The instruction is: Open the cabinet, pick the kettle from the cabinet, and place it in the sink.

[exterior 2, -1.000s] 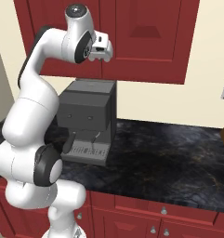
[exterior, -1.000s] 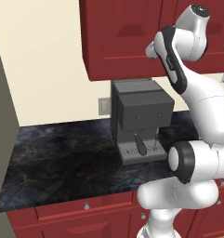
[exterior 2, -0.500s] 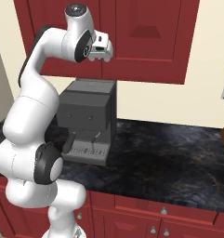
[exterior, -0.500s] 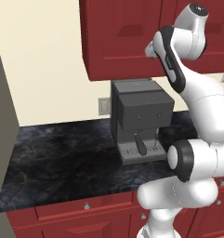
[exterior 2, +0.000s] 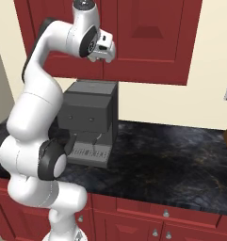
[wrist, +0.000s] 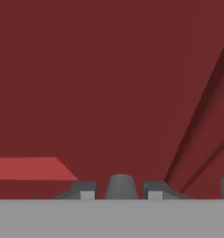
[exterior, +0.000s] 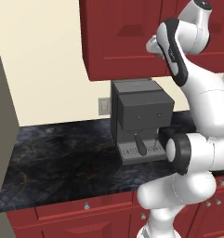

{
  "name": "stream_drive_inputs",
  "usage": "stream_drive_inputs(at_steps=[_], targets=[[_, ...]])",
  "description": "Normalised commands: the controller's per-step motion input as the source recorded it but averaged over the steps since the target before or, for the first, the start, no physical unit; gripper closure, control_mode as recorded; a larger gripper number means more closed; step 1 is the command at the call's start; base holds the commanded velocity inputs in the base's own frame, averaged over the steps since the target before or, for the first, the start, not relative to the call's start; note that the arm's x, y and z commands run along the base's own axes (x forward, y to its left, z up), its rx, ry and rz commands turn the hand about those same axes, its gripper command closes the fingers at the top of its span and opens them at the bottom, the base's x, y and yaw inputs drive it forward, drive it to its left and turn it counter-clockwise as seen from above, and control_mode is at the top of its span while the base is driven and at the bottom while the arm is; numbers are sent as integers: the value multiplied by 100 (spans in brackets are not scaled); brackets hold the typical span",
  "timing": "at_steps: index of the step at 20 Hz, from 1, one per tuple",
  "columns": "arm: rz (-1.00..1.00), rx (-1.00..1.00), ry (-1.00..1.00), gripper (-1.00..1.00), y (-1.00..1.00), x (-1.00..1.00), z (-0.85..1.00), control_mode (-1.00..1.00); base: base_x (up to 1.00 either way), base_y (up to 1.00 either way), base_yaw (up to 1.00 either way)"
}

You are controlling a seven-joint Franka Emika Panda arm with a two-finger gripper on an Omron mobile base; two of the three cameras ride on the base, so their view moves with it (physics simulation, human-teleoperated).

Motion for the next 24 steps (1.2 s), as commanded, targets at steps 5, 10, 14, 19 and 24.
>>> stream_drive_inputs(at_steps=[5, 10, 14, 19, 24], targets=[[0, 22, 1, 100, 5, 8, -25, -100, 0, 0, 0], [0, 19, -3, 100, 28, -6, -38, -100, 0, 0, 0], [0, 10, -2, 100, 39, -13, -38, -100, 0, 0, 0], [-1, 4, -8, 100, 47, -21, -38, -100, 0, 0, 0], [0, 0, -12, 100, 51, -34, -46, -100, 0, 0, 0]])
